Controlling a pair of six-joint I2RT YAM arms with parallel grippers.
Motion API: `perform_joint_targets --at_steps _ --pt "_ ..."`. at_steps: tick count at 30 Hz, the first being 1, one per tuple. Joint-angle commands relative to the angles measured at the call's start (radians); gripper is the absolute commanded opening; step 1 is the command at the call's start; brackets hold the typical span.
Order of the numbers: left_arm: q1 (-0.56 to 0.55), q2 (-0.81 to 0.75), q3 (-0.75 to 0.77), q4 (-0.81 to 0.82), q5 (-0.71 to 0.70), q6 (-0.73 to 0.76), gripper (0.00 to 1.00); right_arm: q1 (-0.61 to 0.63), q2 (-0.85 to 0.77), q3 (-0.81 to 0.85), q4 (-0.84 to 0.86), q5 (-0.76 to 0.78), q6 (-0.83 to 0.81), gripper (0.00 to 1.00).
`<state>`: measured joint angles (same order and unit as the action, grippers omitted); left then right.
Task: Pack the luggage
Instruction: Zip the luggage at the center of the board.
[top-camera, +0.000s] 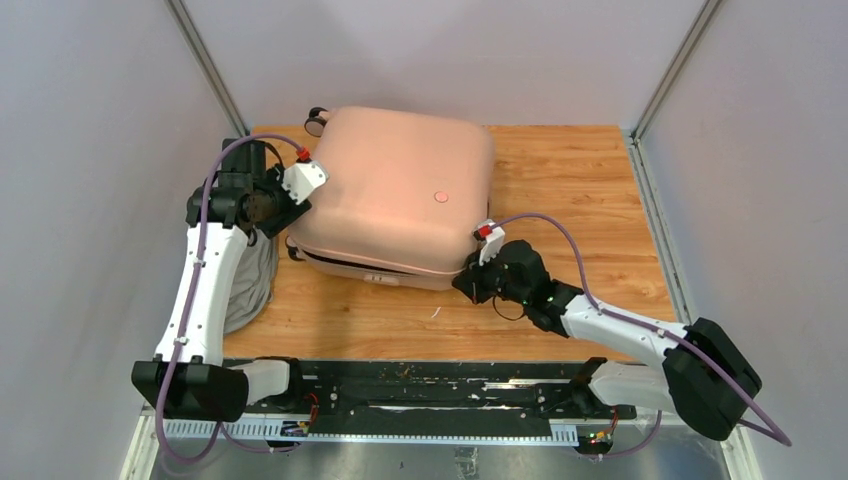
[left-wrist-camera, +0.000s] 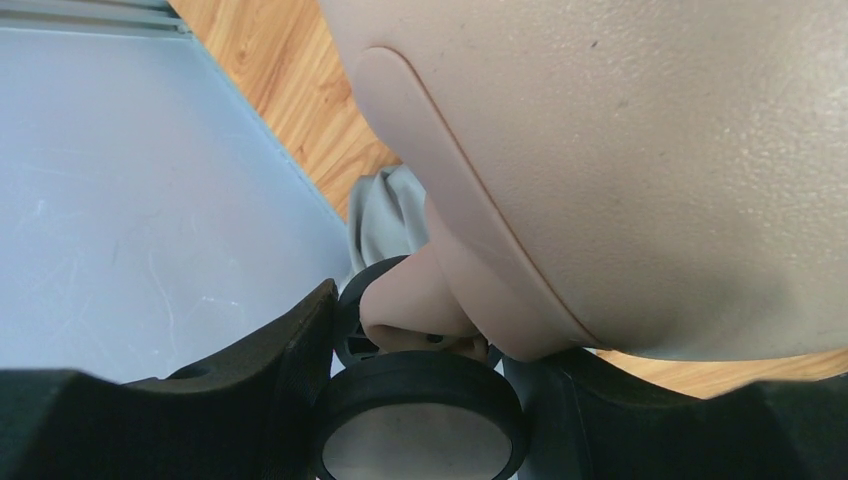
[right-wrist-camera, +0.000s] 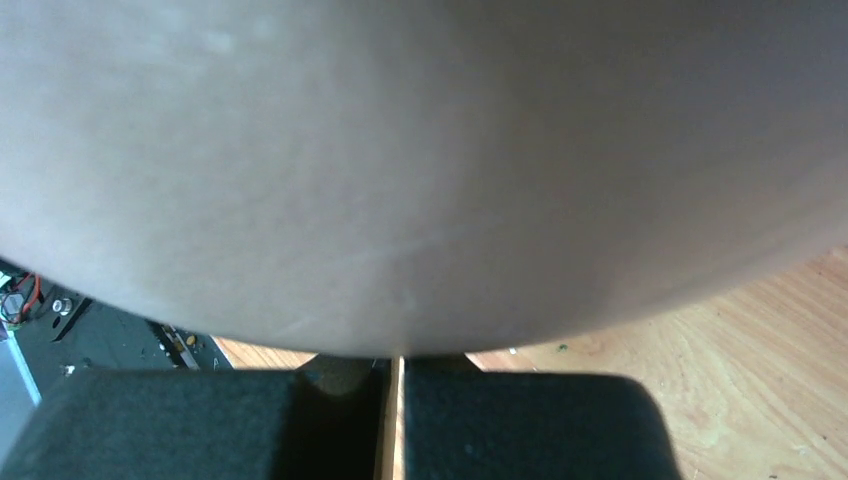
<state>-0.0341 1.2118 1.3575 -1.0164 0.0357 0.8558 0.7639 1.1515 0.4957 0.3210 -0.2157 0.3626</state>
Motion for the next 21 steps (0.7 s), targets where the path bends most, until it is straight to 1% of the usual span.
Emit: perform_joint_targets --at_steps 1,2,4,6,7,9,12,13,15,18,21 --pt "-0.059 0.01 0.086 -0.027 0.213 -0.135 0.0 0.133 -0.037 0.143 0.078 -0.254 -0.072 0.0" --pt "-0.06 0.012 0.086 -0.027 0.204 -0.134 0.0 0.124 -0.077 0.132 0.03 -0.207 -0.066 0.0" --pt "-0.051 0.013 0.084 -0.028 0.187 -0.125 0.0 0.037 -0.191 0.022 0.069 -0.187 0.021 0.01" --pt "-0.022 0.015 0.085 -0.027 0.189 -0.122 0.0 -0.075 -0.266 -0.079 0.152 -0.225 0.124 0.09" --pt "-0.007 0.021 0.09 -0.028 0.19 -0.123 0.0 -0.105 -0.281 -0.099 0.157 -0.243 0.145 0.11" --pt "0.019 0.038 0.098 -0.032 0.192 -0.127 0.0 -0.13 -0.288 -0.099 0.083 -0.258 0.148 0.16" --pt "0.026 0.037 0.096 -0.031 0.203 -0.128 0.0 -0.174 -0.301 -0.093 -0.014 -0.261 0.155 0.36" --pt "0.026 0.034 0.094 -0.031 0.211 -0.13 0.0 -0.195 -0.327 -0.093 -0.056 -0.251 0.154 0.44" --pt "0.026 0.027 0.089 -0.031 0.224 -0.132 0.0 -0.25 -0.378 -0.096 -0.136 -0.225 0.164 0.5" --pt "0.026 0.025 0.087 -0.033 0.229 -0.13 0.0 -0.324 -0.438 -0.105 -0.205 -0.241 0.168 0.59" --pt "0.026 0.021 0.089 -0.031 0.239 -0.131 0.0 -0.337 -0.435 -0.094 -0.232 -0.239 0.141 0.64"
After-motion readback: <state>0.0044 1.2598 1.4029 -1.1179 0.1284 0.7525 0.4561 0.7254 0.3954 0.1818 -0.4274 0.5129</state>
